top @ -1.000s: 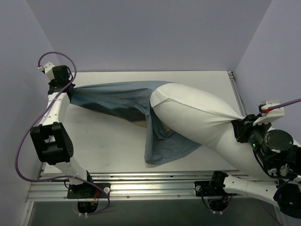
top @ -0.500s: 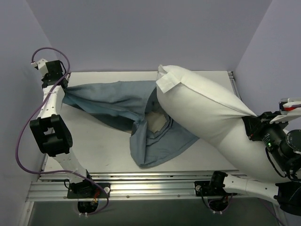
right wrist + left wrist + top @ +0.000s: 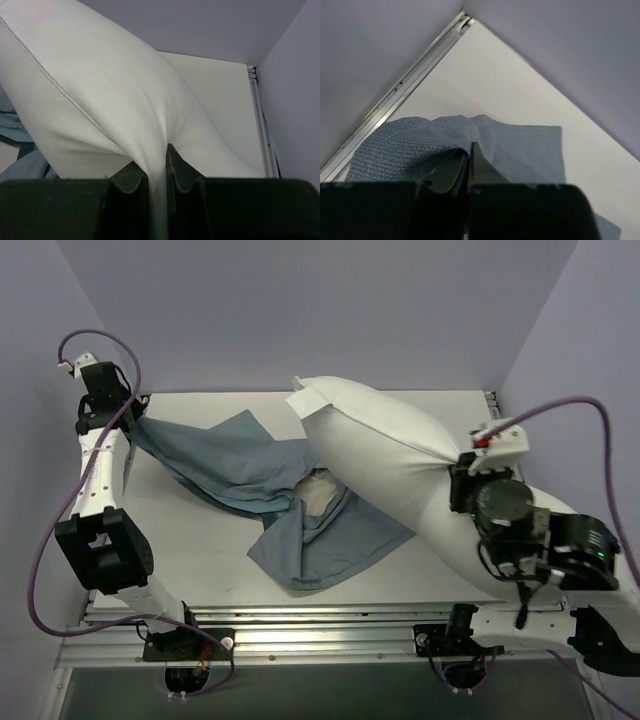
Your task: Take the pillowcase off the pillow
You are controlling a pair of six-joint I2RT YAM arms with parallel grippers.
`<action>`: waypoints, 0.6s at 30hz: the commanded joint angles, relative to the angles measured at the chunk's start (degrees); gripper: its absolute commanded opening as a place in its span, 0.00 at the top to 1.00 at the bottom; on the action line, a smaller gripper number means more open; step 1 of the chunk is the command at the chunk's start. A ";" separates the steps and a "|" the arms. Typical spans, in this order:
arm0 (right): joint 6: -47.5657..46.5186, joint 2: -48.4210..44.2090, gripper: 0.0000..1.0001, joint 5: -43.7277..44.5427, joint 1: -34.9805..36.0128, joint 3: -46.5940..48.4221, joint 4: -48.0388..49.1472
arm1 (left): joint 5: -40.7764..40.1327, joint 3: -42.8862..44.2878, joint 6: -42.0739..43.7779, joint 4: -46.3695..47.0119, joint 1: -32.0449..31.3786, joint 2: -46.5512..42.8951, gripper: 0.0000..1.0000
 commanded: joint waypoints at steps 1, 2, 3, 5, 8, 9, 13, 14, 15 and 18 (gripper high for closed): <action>-5.35 6.50 1.00 9.75 0.08 -0.31 23.26 | 10.36 -0.15 0.73 1.97 -0.16 -9.45 0.98; -7.02 9.21 1.00 10.54 -0.80 -0.48 25.47 | 12.21 -0.67 0.46 0.66 -0.25 -11.64 0.98; -8.69 10.55 1.00 9.16 -2.28 -0.49 27.49 | 15.01 -1.63 -0.23 -0.05 -0.68 -12.61 0.98; -10.20 14.14 1.00 1.81 -12.45 -0.22 31.36 | 17.57 -2.96 -0.24 -1.28 -1.39 -15.94 0.98; -8.97 19.06 1.00 -11.67 -26.41 -0.31 35.23 | 21.01 -4.63 0.19 -3.21 -2.79 -19.99 0.98; -9.14 20.30 1.00 -12.47 -28.82 -0.66 36.29 | 21.62 -4.55 0.29 -4.26 -2.80 -20.79 0.98; -8.53 24.88 1.00 -13.61 -38.75 -0.40 40.07 | 28.99 -4.46 -0.50 -5.76 -4.46 -26.58 0.98; -8.61 24.97 1.00 -13.62 -41.38 -0.57 40.78 | 29.71 -4.54 -0.42 -5.85 -5.42 -27.47 0.98; -9.05 24.97 1.00 -13.44 -42.19 -0.75 41.57 | 30.15 -4.63 -0.07 -6.12 -6.65 -28.26 0.97; -12.91 25.06 1.00 -12.83 -43.17 -1.89 44.56 | 31.03 -6.21 -0.50 -6.56 -12.36 -31.34 0.96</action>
